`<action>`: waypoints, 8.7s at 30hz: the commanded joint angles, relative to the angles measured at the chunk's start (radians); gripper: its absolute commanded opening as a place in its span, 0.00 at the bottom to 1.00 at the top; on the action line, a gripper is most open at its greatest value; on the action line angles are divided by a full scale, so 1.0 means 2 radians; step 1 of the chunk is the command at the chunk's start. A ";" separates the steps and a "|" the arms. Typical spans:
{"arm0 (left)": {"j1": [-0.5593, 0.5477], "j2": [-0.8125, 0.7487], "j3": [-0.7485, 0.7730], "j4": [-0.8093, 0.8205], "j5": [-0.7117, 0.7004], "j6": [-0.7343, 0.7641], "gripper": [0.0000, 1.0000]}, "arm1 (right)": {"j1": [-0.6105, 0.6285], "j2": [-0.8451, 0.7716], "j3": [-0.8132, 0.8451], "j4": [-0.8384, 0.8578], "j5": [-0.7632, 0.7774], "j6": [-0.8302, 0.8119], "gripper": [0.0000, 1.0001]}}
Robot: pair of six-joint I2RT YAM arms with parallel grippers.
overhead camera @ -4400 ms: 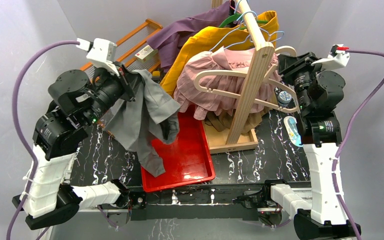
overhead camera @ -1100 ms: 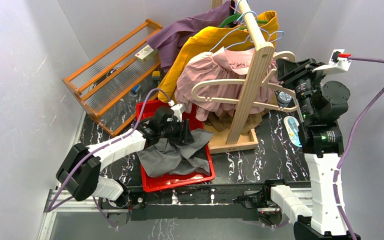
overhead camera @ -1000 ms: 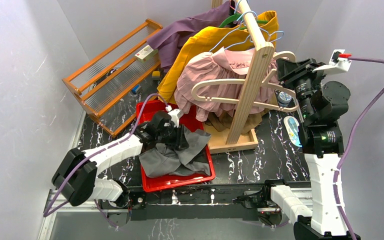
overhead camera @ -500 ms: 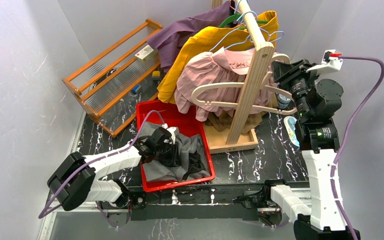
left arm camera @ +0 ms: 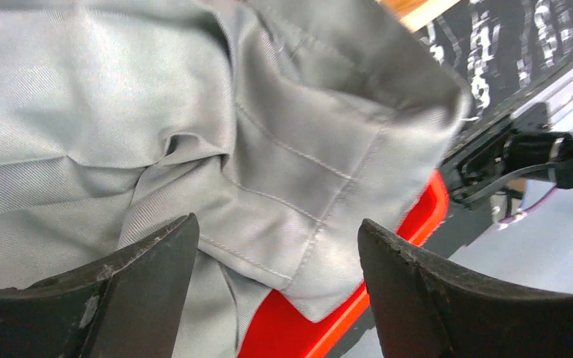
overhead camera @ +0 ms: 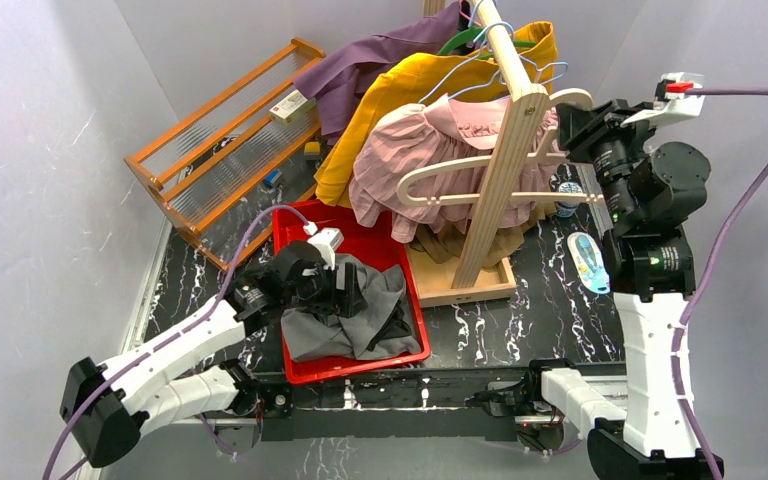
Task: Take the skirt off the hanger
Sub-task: Place the skirt in the bin, then place the hanger at the clothesline, then pick up the hanger from the clothesline.
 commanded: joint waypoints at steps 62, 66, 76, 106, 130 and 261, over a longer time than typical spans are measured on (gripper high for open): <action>0.000 0.167 0.394 0.135 0.145 0.149 0.54 | -0.001 0.058 0.040 0.133 -0.241 -0.091 0.01; -0.001 0.180 0.404 0.146 0.155 0.172 0.42 | 0.000 0.051 0.035 0.132 -0.232 -0.090 0.01; -0.001 0.210 0.416 0.171 0.160 0.180 0.00 | -0.001 0.026 0.031 0.112 -0.187 -0.054 0.11; -0.003 0.167 0.389 0.155 0.270 0.157 0.00 | 0.000 -0.047 0.107 -0.146 0.088 0.046 0.88; -0.003 0.131 0.380 0.054 0.194 0.157 0.87 | -0.001 -0.067 0.085 -0.157 0.008 0.057 0.98; 0.009 0.453 0.814 -0.007 0.174 0.164 0.00 | -0.001 -0.142 -0.012 -0.065 0.007 0.014 0.98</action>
